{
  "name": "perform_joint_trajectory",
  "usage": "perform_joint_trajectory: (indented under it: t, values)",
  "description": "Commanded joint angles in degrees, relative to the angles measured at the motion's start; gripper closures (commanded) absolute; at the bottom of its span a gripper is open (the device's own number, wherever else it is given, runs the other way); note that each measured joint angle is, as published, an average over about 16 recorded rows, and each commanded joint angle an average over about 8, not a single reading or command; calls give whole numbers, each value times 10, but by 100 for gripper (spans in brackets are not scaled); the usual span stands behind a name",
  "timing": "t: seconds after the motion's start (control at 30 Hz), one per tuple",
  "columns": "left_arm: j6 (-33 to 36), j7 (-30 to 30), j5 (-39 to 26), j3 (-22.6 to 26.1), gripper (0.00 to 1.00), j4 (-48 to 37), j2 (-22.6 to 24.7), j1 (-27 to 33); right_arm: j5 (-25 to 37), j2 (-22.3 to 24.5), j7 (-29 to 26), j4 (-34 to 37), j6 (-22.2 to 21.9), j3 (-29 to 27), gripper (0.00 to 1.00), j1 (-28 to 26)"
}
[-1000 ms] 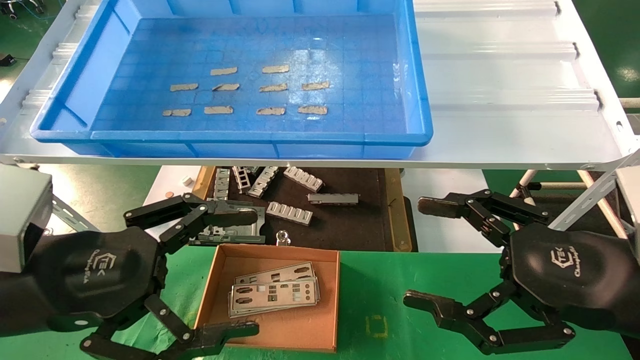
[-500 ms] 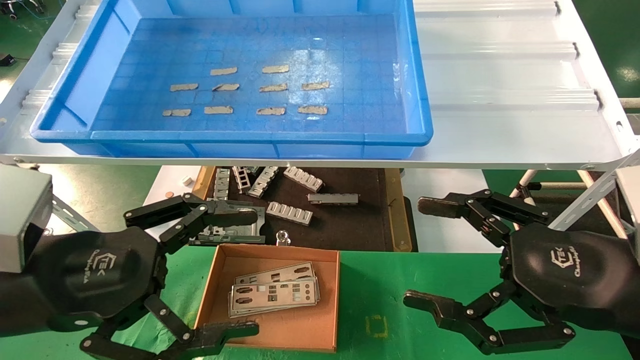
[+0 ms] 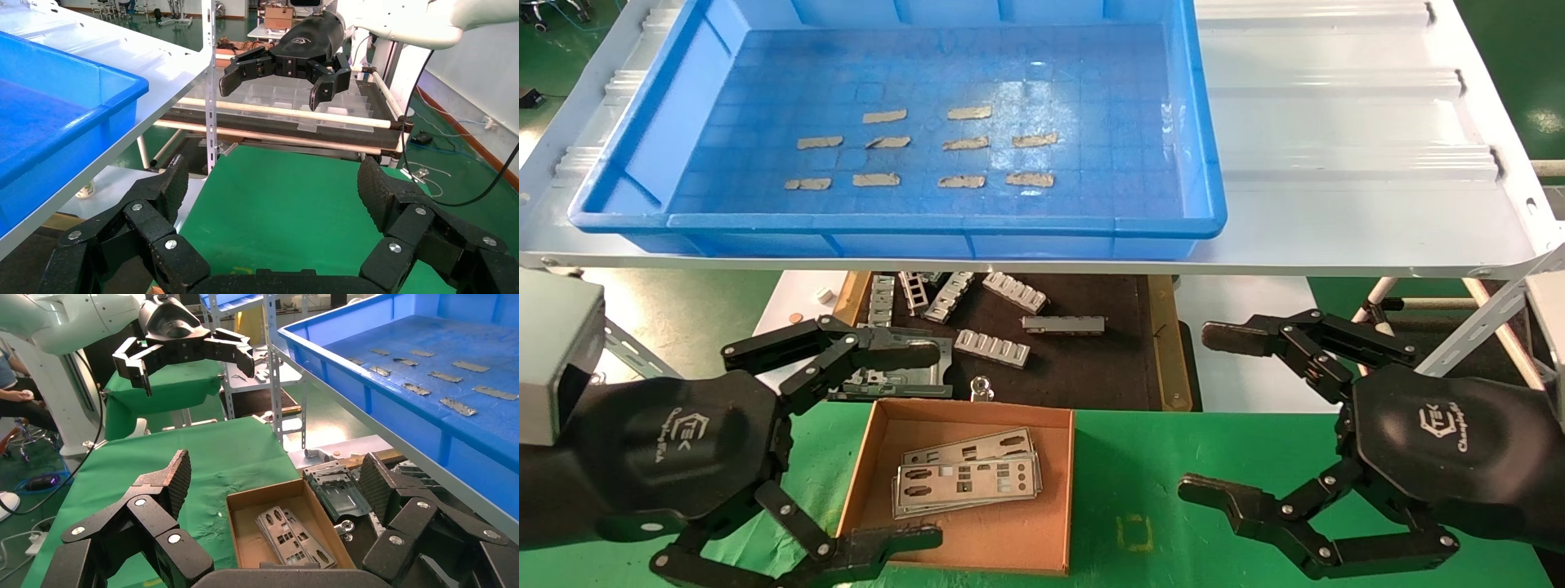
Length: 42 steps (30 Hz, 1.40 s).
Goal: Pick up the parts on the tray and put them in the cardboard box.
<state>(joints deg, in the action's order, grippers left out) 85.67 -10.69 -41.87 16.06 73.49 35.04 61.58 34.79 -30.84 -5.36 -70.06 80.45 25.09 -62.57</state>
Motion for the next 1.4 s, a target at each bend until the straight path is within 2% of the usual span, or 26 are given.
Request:
perform_joint_trajectory:
  t: [0.03, 1.4]
  values:
    - [0, 0, 0, 0, 0, 0, 0, 0, 0, 0, 0, 0, 0, 0, 0, 0]
    - [0, 0, 0, 0, 0, 0, 0, 0, 0, 0, 0, 0, 0, 0, 0, 0]
